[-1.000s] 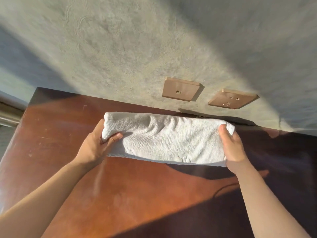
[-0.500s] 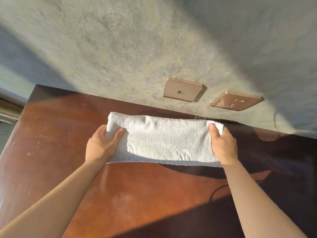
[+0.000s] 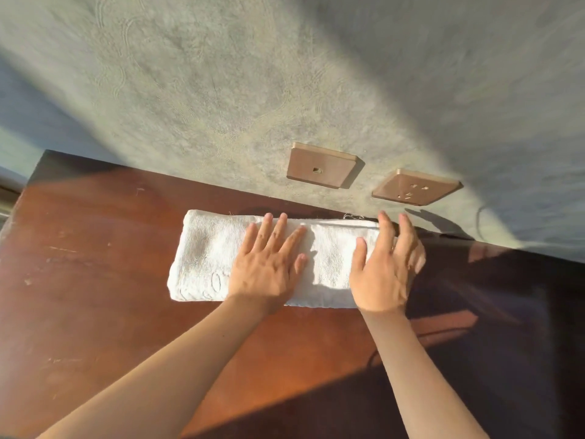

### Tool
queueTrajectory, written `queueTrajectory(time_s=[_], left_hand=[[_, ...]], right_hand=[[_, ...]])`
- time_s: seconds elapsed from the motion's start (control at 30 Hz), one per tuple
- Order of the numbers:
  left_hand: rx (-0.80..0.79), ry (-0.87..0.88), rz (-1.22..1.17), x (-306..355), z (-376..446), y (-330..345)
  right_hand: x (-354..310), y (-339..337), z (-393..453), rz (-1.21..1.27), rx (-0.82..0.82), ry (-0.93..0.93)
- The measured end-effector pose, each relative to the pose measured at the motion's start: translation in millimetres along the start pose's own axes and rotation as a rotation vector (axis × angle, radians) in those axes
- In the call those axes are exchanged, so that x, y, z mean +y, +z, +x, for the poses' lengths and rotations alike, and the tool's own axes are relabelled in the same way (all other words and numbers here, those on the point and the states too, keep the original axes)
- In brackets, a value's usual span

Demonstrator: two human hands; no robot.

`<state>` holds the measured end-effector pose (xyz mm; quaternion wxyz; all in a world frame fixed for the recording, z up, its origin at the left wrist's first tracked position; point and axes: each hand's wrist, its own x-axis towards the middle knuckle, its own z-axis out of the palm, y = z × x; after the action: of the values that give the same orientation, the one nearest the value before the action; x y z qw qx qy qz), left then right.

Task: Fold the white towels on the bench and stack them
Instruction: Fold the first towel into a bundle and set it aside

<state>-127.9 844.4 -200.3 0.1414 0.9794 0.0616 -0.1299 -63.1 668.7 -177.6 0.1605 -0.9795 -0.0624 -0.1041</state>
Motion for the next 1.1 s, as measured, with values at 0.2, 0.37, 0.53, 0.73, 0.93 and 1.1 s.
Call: queueTrajectory(time_s=[0.2, 0.37, 0.53, 0.73, 0.93, 1.1], left_hand=[[0.006, -0.032, 0.045, -0.8, 5.8, 9.0], [0.062, -0.117, -0.006, -16.6, 11.0, 2.6], [0.121, -0.236, 0.074, -68.4, 1.8, -2.7], [0.094, -0.367, -0.048, -79.3, 4.4, -7.3], [0.097, -0.319, -0.063, -86.4, 0.3, -11.8], [0.128, -0.297, -0.059, -91.0, 0.0, -10.8]], right_hand=[[-23.8, 30.5, -19.4, -0.055, -0.484, -0.354], [4.6, 40.2, 6.4, -0.114, -0.564, -0.391], [63.2, 25.8, 32.7, -0.184, -0.617, -0.165], [44.3, 20.5, 23.3, -0.225, -0.568, -0.077], [24.1, 34.9, 0.1, -0.106, -0.649, -0.303], [34.8, 37.6, 17.9, -0.157, -0.634, -0.357]])
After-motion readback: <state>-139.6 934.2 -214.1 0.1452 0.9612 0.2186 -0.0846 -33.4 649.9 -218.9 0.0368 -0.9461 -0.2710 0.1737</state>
